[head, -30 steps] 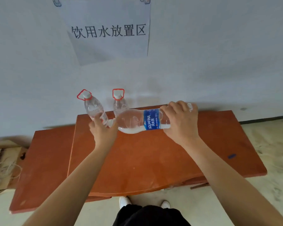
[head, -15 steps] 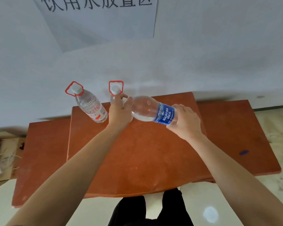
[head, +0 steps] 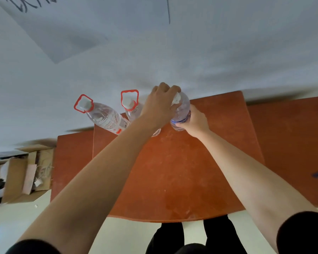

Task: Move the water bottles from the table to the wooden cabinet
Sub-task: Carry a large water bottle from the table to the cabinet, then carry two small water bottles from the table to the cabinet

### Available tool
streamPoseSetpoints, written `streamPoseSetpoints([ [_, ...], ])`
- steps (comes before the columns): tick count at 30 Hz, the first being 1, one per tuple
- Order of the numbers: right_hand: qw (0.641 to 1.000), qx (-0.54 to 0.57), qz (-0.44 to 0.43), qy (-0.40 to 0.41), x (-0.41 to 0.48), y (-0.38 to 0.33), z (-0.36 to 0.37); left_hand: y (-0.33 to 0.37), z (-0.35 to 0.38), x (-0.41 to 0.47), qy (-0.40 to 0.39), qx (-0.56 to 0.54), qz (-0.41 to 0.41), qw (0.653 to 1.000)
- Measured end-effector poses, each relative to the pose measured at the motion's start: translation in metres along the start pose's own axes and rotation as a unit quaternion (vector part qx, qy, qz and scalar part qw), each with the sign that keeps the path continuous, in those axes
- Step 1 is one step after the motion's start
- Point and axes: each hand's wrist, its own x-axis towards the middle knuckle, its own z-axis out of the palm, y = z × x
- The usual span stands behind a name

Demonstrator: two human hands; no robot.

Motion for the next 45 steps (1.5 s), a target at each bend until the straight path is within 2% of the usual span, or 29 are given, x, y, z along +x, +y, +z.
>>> streamPoseSetpoints([
  [4,0.999,0.007,0.012,-0.037,0.000,0.001,-0.024,0.005,0.011,0.012,0.008,0.012,-0.017,1.000],
  [8,0.999,-0.008,0.019,-0.045,-0.014,-0.005,-0.049,0.008,0.015,0.020,-0.017,0.010,-0.037,0.999],
  [11,0.997,-0.054,0.029,-0.048,-0.030,-0.009,-0.069,0.006,0.008,0.012,-0.050,0.029,-0.040,0.998],
  [14,0.990,-0.139,0.007,-0.012,-0.041,-0.025,-0.099,0.002,-0.018,-0.007,-0.077,0.083,-0.014,0.993],
  [16,0.984,-0.174,-0.023,0.026,-0.045,-0.047,-0.122,-0.002,-0.044,-0.021,-0.039,0.102,-0.016,0.994],
  [19,0.971,-0.203,-0.084,0.091,-0.050,-0.092,-0.147,-0.014,-0.098,-0.042,0.077,0.109,-0.078,0.988],
  [22,0.943,-0.233,-0.193,0.140,-0.056,-0.143,-0.148,-0.035,-0.152,-0.083,0.225,0.119,-0.159,0.954],
  [24,0.917,-0.231,-0.283,0.160,-0.063,-0.174,-0.131,-0.045,-0.175,-0.131,0.299,0.133,-0.221,0.919],
  [26,0.896,-0.219,-0.353,0.155,-0.075,-0.206,-0.100,-0.048,-0.188,-0.187,0.331,0.160,-0.286,0.885],
  [30,0.861,-0.212,-0.459,0.064,-0.121,-0.253,-0.019,-0.043,-0.194,-0.307,0.344,0.189,-0.401,0.828],
  [32,0.844,-0.211,-0.493,0.027,-0.149,-0.269,0.017,-0.043,-0.194,-0.358,0.355,0.200,-0.429,0.806],
  [36,0.806,-0.190,-0.560,-0.026,-0.226,-0.307,0.084,-0.050,-0.201,-0.466,0.357,0.231,-0.494,0.758],
  [38,0.774,-0.181,-0.606,-0.035,-0.284,-0.330,0.127,-0.055,-0.207,-0.539,0.350,0.254,-0.523,0.735],
  [41,0.746,-0.170,-0.643,-0.033,-0.344,-0.356,0.175,-0.065,-0.215,-0.620,0.331,0.281,-0.539,0.722],
  [45,0.718,-0.160,-0.675,-0.054,-0.468,-0.400,0.271,-0.077,-0.226,-0.776,0.307,0.304,-0.589,0.683],
])
